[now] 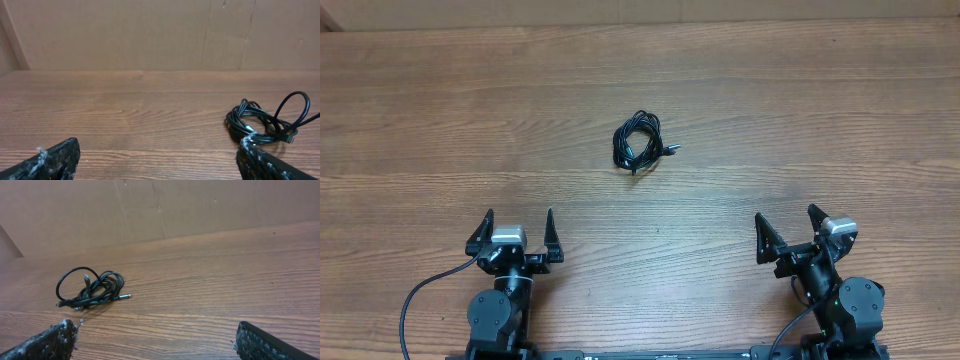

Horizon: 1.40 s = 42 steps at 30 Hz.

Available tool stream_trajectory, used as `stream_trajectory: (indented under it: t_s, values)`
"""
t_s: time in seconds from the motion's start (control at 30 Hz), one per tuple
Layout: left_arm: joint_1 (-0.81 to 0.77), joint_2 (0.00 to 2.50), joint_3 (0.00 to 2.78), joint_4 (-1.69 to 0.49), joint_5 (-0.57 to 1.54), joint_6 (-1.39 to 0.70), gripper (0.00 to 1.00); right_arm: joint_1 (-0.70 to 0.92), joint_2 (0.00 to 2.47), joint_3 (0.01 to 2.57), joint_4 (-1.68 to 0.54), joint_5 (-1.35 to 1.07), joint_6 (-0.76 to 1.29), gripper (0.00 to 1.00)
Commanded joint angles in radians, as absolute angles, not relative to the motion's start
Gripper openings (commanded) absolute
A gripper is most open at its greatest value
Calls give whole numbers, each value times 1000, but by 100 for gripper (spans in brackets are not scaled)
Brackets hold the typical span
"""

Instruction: Untangle cables

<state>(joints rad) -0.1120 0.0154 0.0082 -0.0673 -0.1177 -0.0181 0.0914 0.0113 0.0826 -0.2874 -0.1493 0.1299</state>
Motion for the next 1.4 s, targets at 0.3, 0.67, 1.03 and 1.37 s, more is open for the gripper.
stream_trajectory:
  t_s: [0.3, 0.67, 1.03, 1.37]
  values:
    - [-119, 6, 5, -64, -137, -3, 100, 88, 47, 97, -313, -124, 130, 100]
    - [-119, 6, 5, -64, -137, -3, 99, 88, 62, 97, -313, -94, 130, 100]
    - [-119, 6, 5, -64, -137, -3, 100, 88, 62, 96, -313, -80, 130, 100]
    - [-119, 6, 5, -64, -137, -2, 100, 88, 62, 97, -313, -80, 130, 100]
